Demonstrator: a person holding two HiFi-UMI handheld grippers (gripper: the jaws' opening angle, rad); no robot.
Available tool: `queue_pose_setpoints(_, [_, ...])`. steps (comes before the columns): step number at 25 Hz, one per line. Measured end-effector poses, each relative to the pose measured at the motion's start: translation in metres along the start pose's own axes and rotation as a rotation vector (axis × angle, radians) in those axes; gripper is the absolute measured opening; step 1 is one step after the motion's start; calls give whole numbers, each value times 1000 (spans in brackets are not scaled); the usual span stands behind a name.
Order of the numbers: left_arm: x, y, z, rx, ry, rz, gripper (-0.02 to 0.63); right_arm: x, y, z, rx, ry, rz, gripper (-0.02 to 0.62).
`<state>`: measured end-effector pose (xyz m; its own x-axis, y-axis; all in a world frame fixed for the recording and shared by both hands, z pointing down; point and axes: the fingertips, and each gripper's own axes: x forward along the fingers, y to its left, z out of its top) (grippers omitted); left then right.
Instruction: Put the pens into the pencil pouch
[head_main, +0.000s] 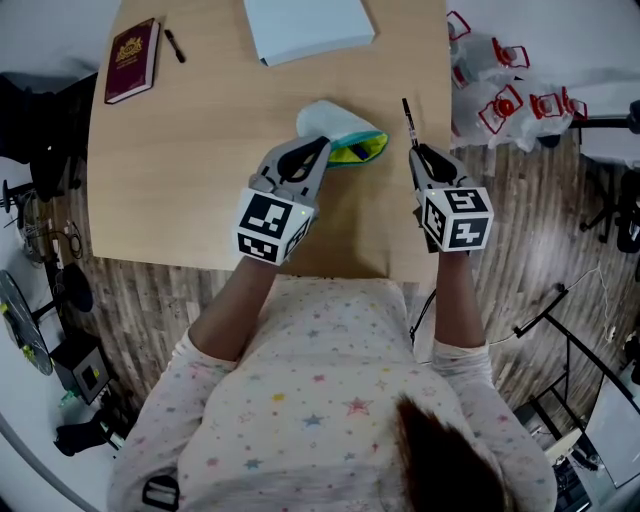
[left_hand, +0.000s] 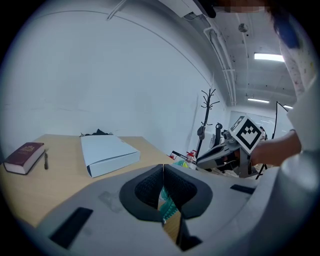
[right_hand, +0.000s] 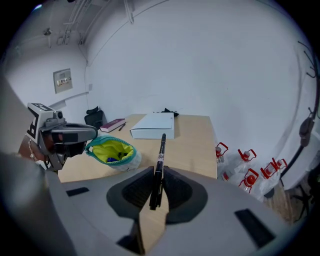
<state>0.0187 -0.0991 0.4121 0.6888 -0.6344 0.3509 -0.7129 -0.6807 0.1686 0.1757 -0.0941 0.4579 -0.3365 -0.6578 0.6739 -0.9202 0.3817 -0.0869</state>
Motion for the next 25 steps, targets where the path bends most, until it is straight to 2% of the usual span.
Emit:
queue_pose_setpoints(16, [-11, -1, -7, 17, -4, -26, 15, -44, 50, 11, -22, -45, 53, 58])
queue_pose_setpoints(25, [-14, -4, -9, 18, -5, -33, 15, -61, 80, -1, -53, -13, 98, 58])
